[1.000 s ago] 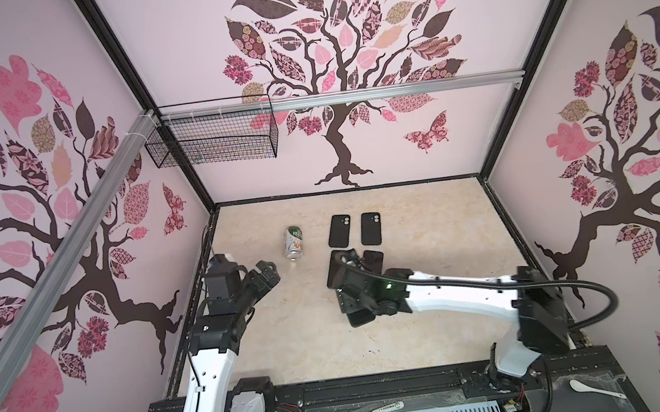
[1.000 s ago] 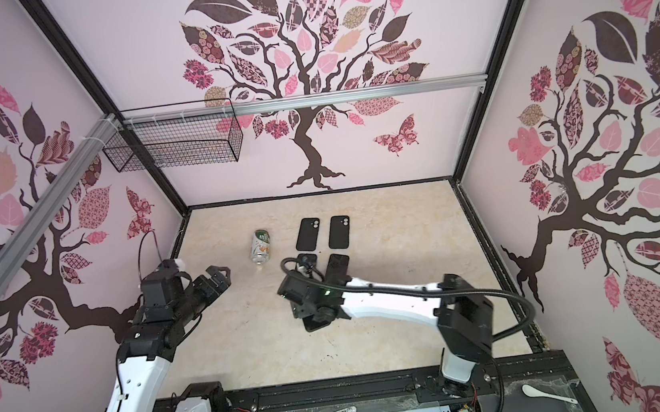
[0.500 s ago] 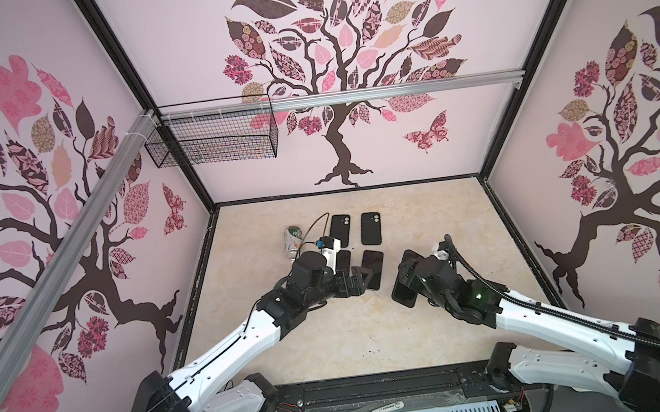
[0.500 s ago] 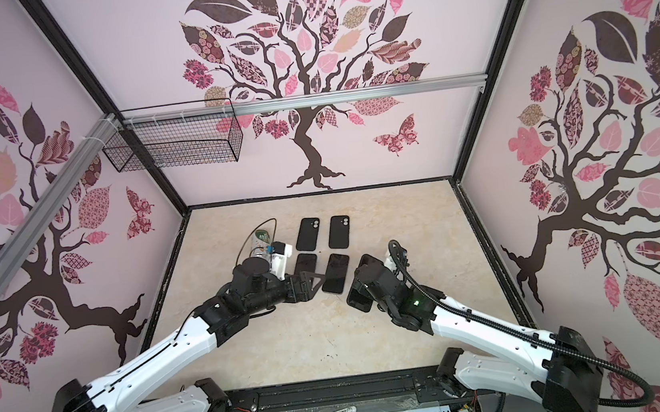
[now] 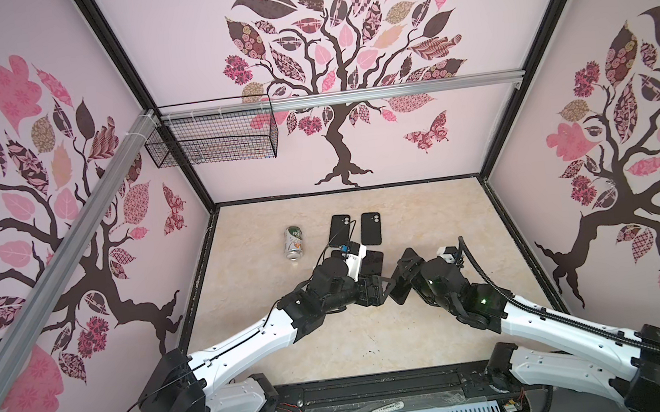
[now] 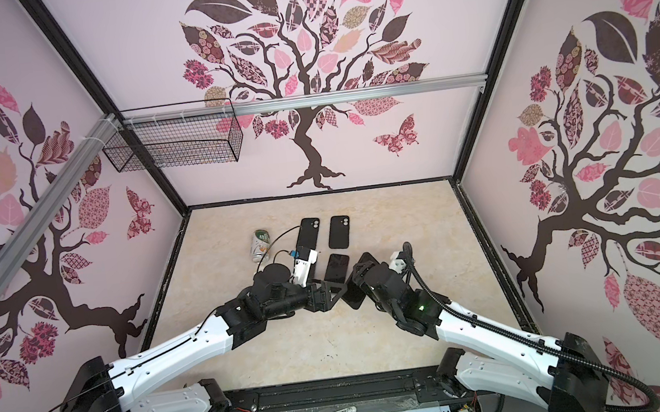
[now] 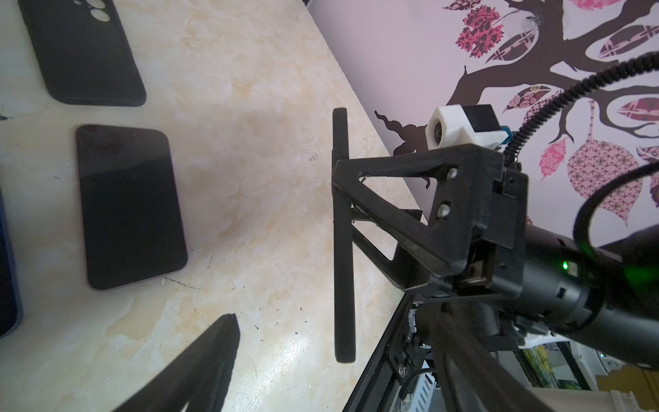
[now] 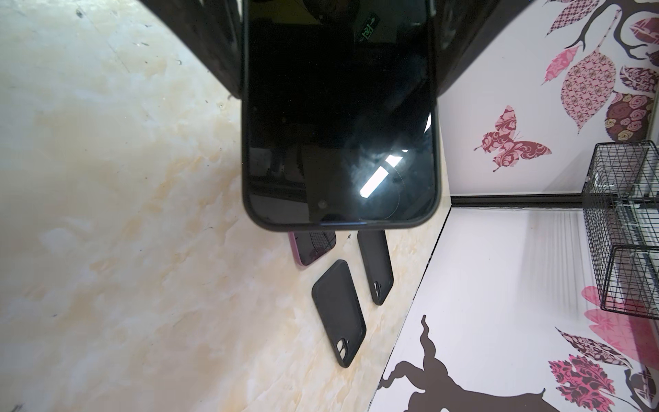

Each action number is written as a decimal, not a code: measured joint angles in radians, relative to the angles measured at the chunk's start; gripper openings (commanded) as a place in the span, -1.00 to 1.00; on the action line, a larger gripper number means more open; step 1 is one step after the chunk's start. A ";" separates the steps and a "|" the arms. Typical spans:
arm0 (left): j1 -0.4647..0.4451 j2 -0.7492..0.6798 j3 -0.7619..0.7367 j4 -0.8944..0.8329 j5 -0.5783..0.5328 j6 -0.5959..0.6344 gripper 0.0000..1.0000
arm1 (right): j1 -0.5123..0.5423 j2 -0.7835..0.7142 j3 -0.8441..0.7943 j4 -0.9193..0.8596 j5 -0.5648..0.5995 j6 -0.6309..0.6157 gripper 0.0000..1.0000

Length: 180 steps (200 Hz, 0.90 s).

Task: Take the phone out of the phone case
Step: 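Carry the black phone toward the left gripper while the left gripper reaches toward it, then grasp the black phone with the left gripper while the right gripper opens and withdraws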

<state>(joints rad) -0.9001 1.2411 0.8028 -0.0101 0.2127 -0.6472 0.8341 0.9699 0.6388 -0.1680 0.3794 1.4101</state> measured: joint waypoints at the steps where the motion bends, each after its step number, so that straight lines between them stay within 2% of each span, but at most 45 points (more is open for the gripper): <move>1: 0.000 0.002 0.002 -0.002 0.000 0.001 0.69 | 0.000 0.000 0.000 0.001 0.000 0.001 -0.94; 38: -0.006 0.063 0.048 -0.048 0.000 0.037 0.60 | 0.000 -0.004 0.000 0.023 -0.011 0.002 -0.95; 97: -0.017 0.114 0.063 -0.072 0.000 0.068 0.02 | 0.000 -0.023 0.000 0.022 -0.013 0.004 -0.95; 180: -0.029 0.158 0.113 -0.056 0.012 0.091 -0.60 | -0.005 -0.026 -0.019 0.043 -0.031 0.060 -0.90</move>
<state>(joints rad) -0.9287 1.3991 0.9157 -0.0666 0.2245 -0.5560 0.8288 0.9436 0.6197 -0.1253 0.3485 1.4704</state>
